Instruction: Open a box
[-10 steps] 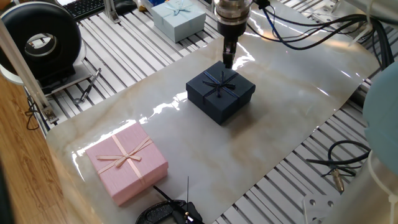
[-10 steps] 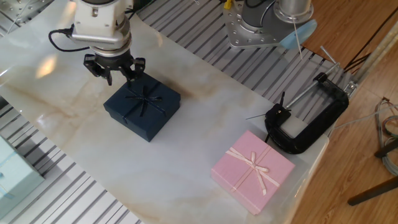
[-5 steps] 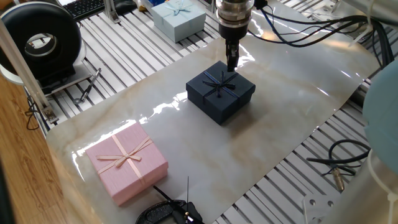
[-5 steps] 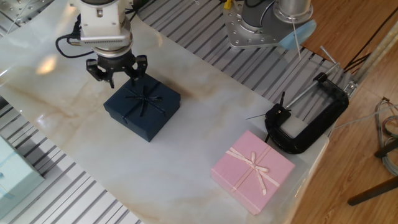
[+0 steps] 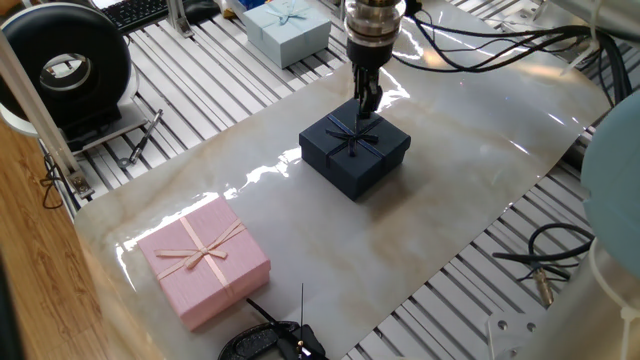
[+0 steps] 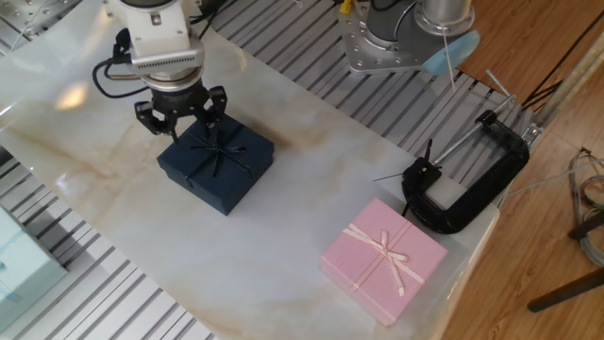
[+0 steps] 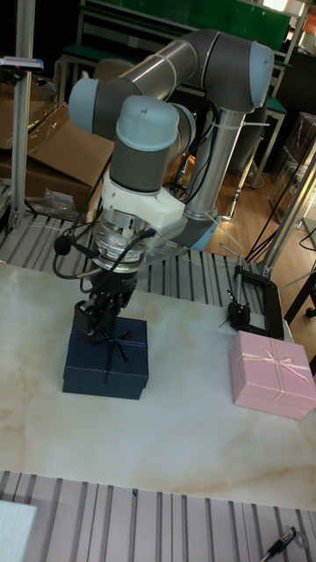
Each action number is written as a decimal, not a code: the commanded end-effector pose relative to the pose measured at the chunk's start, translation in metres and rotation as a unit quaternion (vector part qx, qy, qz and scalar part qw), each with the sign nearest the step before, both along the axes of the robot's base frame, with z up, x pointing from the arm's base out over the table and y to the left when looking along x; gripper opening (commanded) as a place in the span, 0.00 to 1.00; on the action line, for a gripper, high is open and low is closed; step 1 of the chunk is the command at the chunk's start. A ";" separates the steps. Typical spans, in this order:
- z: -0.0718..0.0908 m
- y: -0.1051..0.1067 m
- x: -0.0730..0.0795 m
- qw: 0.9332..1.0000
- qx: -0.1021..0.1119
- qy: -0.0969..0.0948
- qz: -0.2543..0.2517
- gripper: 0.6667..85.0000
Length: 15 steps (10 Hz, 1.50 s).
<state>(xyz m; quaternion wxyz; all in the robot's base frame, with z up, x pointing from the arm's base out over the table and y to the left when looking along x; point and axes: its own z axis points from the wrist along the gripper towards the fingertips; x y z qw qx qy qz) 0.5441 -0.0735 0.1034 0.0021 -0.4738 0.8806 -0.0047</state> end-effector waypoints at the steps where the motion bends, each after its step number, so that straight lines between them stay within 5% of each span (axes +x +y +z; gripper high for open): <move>1: -0.001 0.020 -0.005 0.999 0.034 0.013 0.003 0.56; 6: -0.012 0.042 0.008 0.998 0.060 -0.002 0.012 0.56; 8: -0.015 0.034 0.011 0.999 0.042 -0.004 0.020 0.56; 15: -0.028 0.040 -0.002 0.996 0.048 0.000 0.081 0.57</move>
